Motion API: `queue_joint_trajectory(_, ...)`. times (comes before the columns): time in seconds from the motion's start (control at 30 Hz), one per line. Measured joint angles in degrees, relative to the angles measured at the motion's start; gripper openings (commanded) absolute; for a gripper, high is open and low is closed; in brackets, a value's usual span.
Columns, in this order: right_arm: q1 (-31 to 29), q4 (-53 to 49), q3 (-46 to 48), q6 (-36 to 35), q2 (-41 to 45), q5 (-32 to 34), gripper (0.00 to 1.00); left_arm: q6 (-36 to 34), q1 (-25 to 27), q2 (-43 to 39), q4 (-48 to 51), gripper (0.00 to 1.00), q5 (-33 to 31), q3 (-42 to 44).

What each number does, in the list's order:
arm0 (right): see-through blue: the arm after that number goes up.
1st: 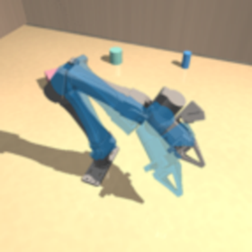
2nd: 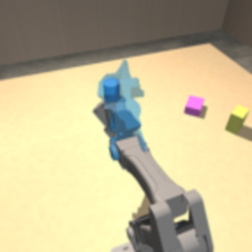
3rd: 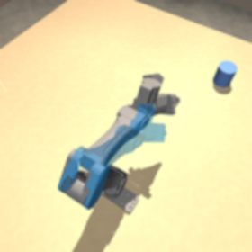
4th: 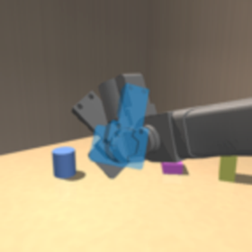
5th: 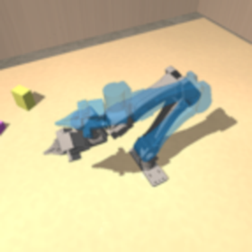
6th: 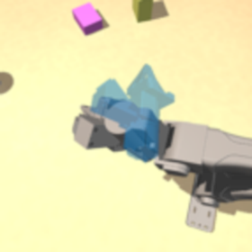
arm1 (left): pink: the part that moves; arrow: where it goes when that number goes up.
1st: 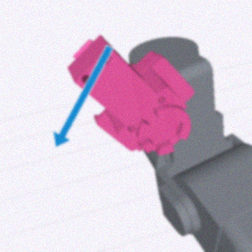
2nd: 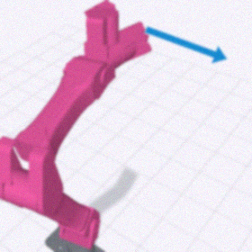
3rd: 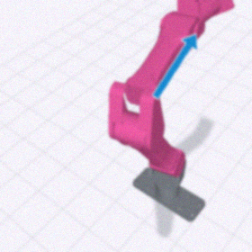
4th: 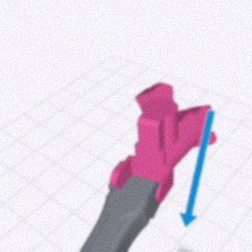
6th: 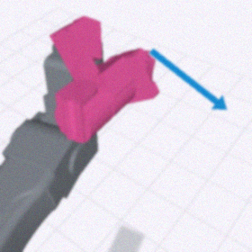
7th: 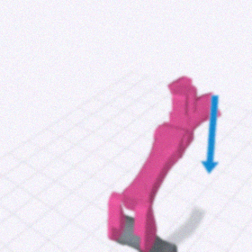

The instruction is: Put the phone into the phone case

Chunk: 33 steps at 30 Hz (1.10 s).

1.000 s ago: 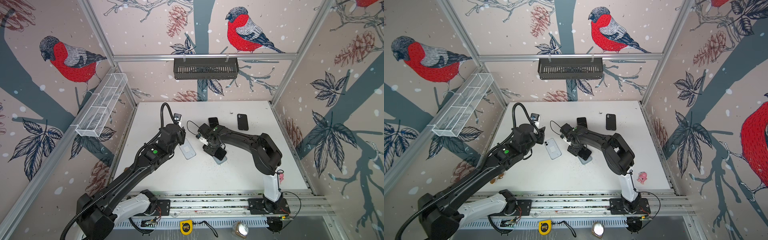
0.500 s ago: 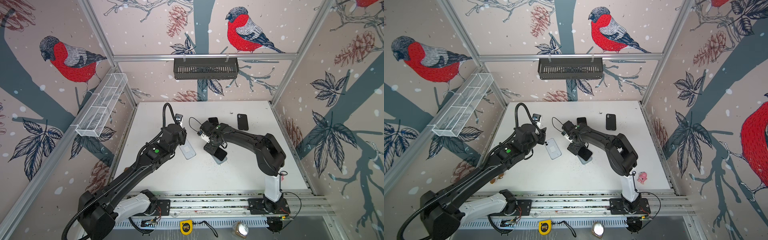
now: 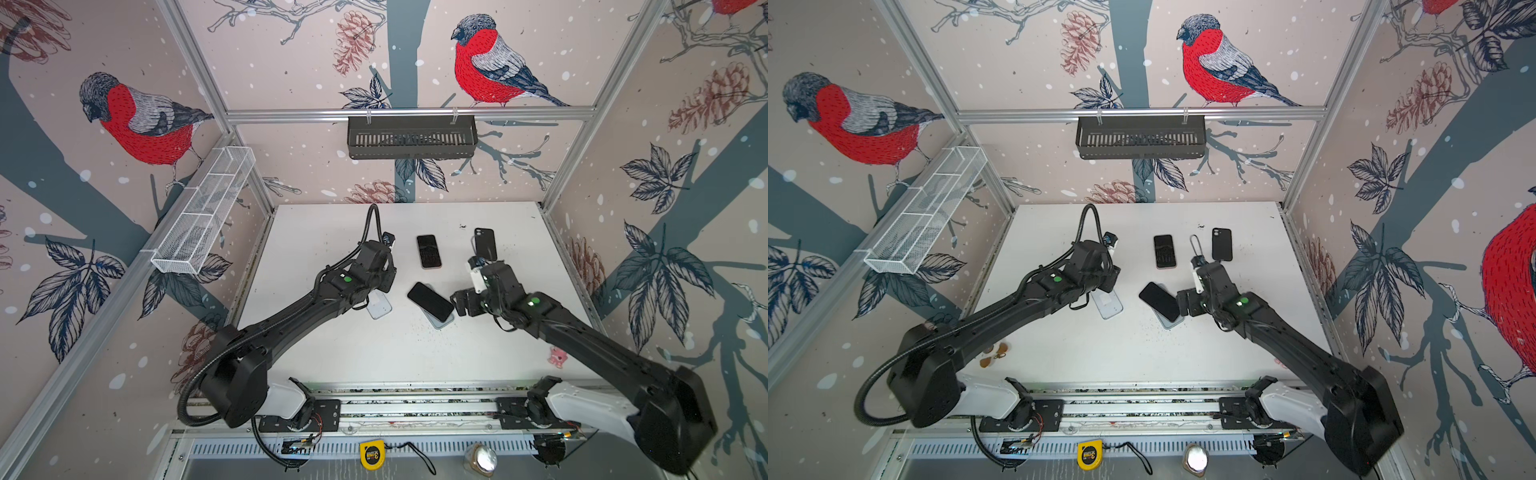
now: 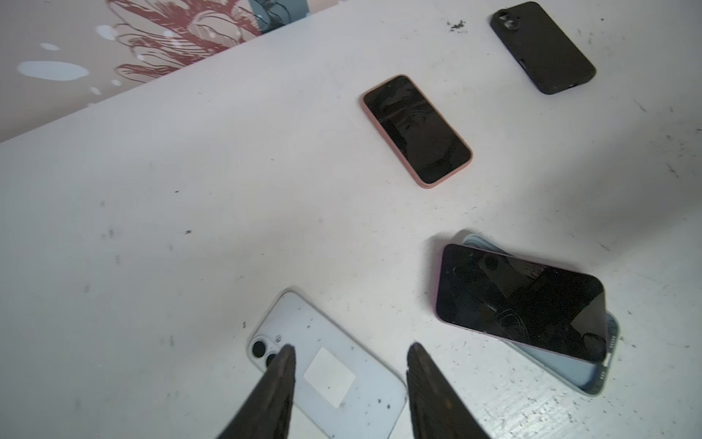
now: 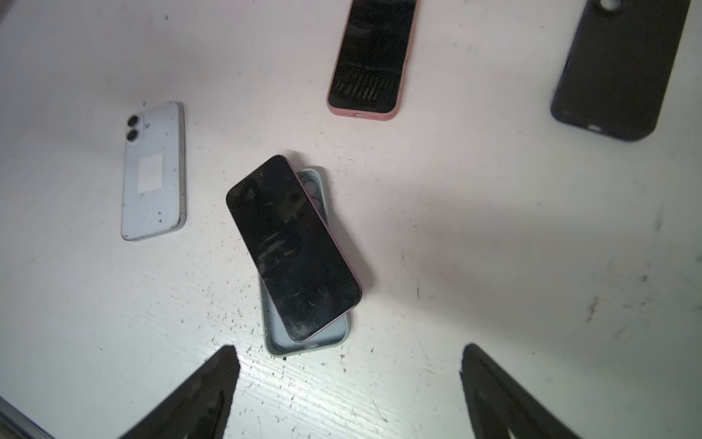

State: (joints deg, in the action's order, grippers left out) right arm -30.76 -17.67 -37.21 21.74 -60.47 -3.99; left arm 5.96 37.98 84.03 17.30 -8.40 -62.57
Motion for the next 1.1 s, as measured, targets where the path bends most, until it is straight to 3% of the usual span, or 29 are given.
queue_joint_trajectory(0.13,8.17,11.8,11.5,9.64,4.52,-10.71,0.79,0.92,0.0,12.72,4.76,0.49,8.15,-11.91)
queue_joint_trajectory(0.23,11.54,20.09,15.61,15.85,1.16,-19.65,0.77,1.05,0.0,21.86,7.04,0.47,14.12,-18.82)
queue_joint_trajectory(0.33,12.09,25.83,15.5,17.53,-4.59,-28.17,0.77,0.61,0.0,26.84,8.96,0.47,18.99,-20.35)
queue_joint_trajectory(0.47,12.87,30.71,15.5,18.86,-9.62,-34.82,0.76,-0.44,-0.02,29.29,8.48,0.47,23.89,-19.67)
queue_joint_trajectory(0.67,14.8,31.8,14.27,20.26,-14.86,-39.36,0.74,-1.95,-0.57,31.78,8.96,0.47,27.74,-19.26)
queue_joint_trajectory(1.1,14.16,31.08,13.07,24.83,-17.88,-40.41,0.74,-1.31,-0.48,32.79,11.93,0.47,26.25,-22.14)
